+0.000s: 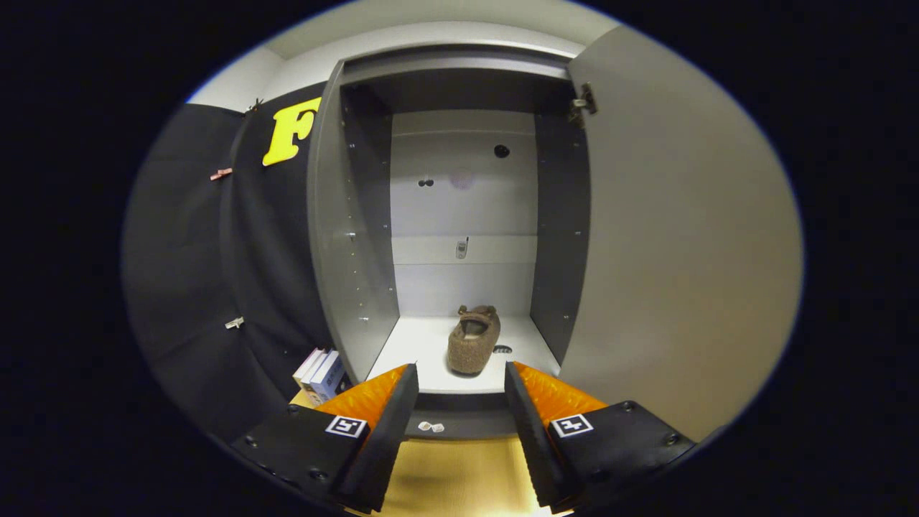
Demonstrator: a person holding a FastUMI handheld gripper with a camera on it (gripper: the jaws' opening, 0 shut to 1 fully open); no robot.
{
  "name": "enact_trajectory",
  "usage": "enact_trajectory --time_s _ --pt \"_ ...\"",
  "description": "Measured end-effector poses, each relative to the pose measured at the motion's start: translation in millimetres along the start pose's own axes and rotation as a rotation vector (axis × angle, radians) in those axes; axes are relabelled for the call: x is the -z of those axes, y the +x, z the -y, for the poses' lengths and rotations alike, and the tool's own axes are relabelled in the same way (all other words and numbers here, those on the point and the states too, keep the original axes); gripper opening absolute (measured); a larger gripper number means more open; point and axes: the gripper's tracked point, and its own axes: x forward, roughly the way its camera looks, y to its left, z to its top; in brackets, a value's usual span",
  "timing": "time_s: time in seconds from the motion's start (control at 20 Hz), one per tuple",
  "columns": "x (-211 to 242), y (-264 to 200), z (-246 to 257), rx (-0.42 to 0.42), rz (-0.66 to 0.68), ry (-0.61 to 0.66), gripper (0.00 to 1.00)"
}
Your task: Open the shoe cabinet door, grab the shoes and put them into the shoe cabinet, then close the shoe cabinet door.
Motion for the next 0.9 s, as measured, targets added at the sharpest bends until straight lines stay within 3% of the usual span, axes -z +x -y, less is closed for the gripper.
enact_trajectory --time_s 0.3,0.5,0.9 --pt "13.6 -109.9 55.5 0.077 0.007 0.112 0.78" --pt "28.0 -167.1 88.2 0.158 0.022 0.123 0.78" --pt "19.9 -227.8 171.2 0.321 0.101 0.135 0.78"
